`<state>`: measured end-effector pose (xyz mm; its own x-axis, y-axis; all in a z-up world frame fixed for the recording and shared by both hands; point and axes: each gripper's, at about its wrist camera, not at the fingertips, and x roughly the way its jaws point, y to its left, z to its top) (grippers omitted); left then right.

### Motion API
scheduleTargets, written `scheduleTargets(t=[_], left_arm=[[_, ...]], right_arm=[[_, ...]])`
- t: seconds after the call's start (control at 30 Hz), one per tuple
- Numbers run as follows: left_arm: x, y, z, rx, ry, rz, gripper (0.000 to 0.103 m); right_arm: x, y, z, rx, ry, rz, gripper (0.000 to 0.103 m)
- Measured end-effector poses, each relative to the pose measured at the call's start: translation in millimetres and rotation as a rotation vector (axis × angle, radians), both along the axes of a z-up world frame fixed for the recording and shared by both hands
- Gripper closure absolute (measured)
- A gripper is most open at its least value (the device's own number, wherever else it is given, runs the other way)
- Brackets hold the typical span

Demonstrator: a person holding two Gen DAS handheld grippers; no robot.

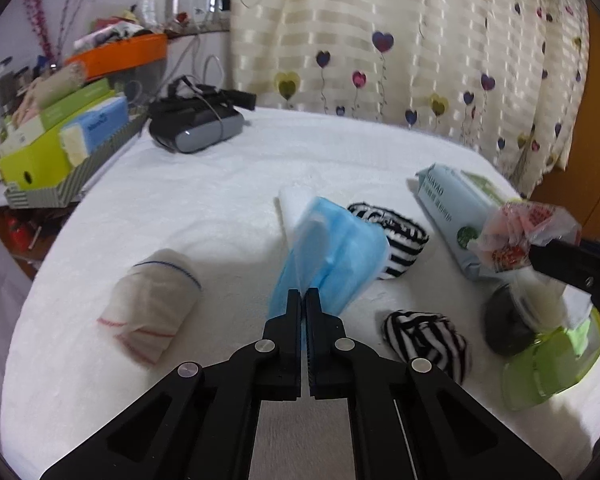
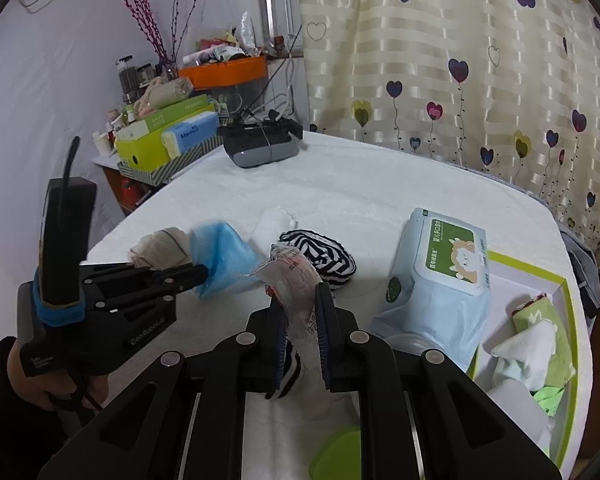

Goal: Organize soft objects
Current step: 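Lift the blue mask and clear bag and carry both to the white box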

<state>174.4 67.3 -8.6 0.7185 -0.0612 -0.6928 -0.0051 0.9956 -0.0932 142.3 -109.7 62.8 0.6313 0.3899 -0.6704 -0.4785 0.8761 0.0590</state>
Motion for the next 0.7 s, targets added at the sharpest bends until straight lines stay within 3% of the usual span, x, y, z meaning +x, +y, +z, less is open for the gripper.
scheduleTargets(t=[0.37, 0.7], left_arm=[[-46, -10, 41, -0.016, -0.102, 0.042, 0.101], [-77, -37, 64, -0.022, -0.165, -0.006, 0.101]], right_arm=[[-35, -14, 17, 0.067, -0.060, 0.010, 0.089], [-63, -39, 30, 0.097, -0.098, -0.029, 0.089]])
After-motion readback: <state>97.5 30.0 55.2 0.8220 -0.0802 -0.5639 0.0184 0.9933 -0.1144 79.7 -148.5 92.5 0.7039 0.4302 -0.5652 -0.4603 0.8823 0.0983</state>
